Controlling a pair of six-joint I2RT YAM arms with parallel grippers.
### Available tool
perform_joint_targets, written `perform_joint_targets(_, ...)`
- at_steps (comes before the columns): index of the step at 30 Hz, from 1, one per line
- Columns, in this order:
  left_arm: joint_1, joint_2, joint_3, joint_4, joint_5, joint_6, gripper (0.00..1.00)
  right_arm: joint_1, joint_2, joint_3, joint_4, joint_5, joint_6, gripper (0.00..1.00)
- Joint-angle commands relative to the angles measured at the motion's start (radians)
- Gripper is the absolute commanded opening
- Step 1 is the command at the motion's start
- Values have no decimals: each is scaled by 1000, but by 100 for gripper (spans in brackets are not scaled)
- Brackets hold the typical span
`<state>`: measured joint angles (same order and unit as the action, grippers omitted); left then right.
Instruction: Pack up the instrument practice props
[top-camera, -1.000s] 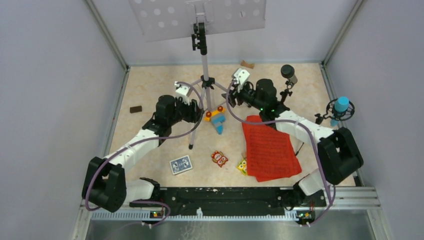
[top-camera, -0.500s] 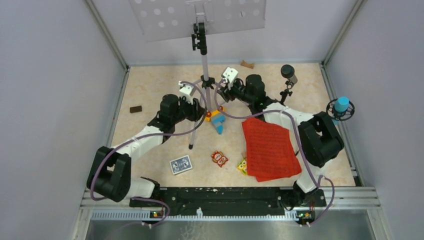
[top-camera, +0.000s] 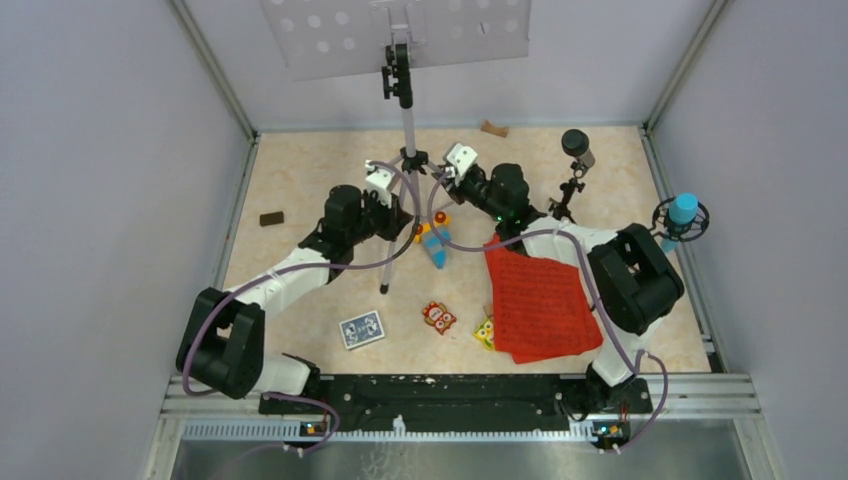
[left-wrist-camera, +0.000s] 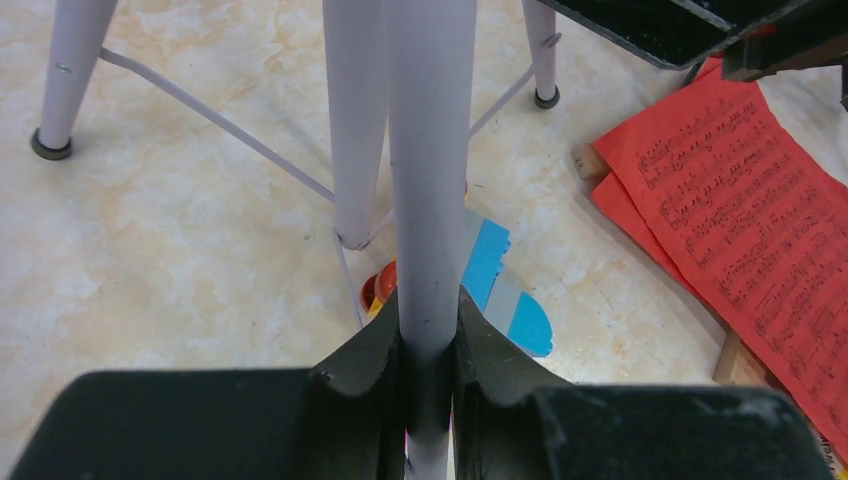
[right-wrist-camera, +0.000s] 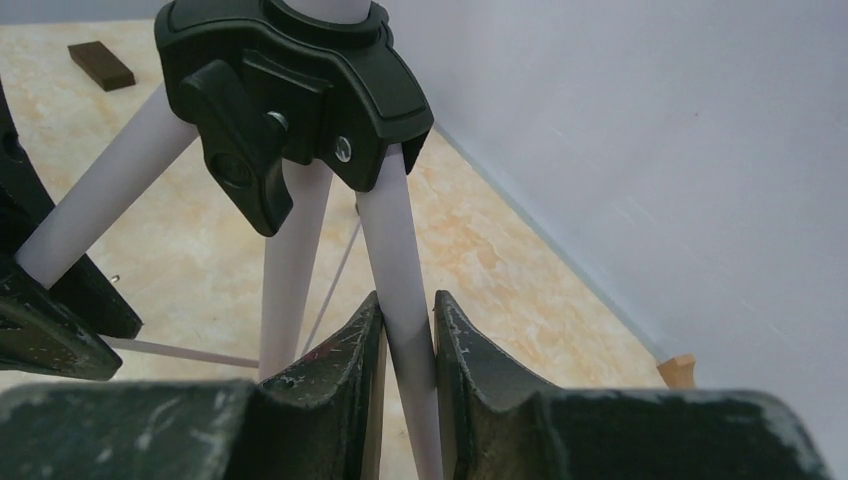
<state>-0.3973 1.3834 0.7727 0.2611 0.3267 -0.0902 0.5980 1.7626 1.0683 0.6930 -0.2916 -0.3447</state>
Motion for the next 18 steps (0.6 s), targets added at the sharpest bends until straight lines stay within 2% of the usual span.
perform_joint_targets(1, 17, -35, 60, 67, -118, 15, 0, 53, -75, -24, 276, -9, 164, 0)
perform_joint_targets(6, 18, -44, 64, 129, -80, 37, 0, 63, -80, -62, 443, 35, 293, 0)
perform_joint_targets(18, 17, -72, 71, 221, -34, 57, 0, 94, -108, -122, 639, 68, 322, 0)
